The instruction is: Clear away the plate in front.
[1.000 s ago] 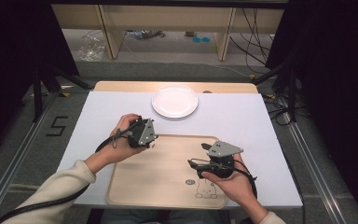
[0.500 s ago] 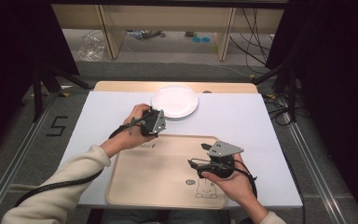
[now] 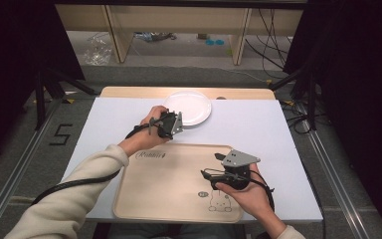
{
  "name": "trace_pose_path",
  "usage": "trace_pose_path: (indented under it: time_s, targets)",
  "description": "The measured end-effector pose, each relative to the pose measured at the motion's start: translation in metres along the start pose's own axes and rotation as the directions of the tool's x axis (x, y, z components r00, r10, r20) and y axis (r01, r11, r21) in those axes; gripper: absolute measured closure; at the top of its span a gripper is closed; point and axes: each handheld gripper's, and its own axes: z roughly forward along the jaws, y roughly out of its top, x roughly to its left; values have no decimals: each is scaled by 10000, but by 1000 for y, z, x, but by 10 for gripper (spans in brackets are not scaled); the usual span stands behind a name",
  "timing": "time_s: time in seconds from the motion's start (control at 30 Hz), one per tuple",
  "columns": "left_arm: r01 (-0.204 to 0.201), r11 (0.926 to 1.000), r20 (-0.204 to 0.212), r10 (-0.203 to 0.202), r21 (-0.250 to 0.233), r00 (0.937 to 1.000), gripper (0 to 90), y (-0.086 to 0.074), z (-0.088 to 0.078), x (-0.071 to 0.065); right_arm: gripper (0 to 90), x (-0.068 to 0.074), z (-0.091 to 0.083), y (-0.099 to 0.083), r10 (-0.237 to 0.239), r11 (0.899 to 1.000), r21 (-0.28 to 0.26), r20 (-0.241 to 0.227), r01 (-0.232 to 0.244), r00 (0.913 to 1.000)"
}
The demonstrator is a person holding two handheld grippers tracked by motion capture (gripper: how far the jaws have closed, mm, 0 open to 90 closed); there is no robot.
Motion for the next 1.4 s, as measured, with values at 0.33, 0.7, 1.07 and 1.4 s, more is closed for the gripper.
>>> trace_pose_path:
  time_s: [0.33, 0.7, 1.07, 1.4]
  targets:
    - [-565, 9959, 241, 549, 705, 9982, 490, 3, 30, 1, 274, -1, 0, -1, 45, 10000, -25, 3, -45, 10000]
    - [-1035, 9899, 374, 1002, 972, 9943, 544, 4, 51, -4, 275, -1, -1, -1, 61, 10000, -43, -27, -61, 10000]
    - [-1578, 9794, 267, 1557, 1257, 9874, 637, 6, 62, -6, 278, -1, -1, -1, 74, 10000, -24, -59, -74, 10000]
    - [-1683, 9759, 274, 1661, 1391, 9857, 802, 6, 63, -9, 283, -2, -1, -1, 84, 10000, -36, -86, -84, 9999]
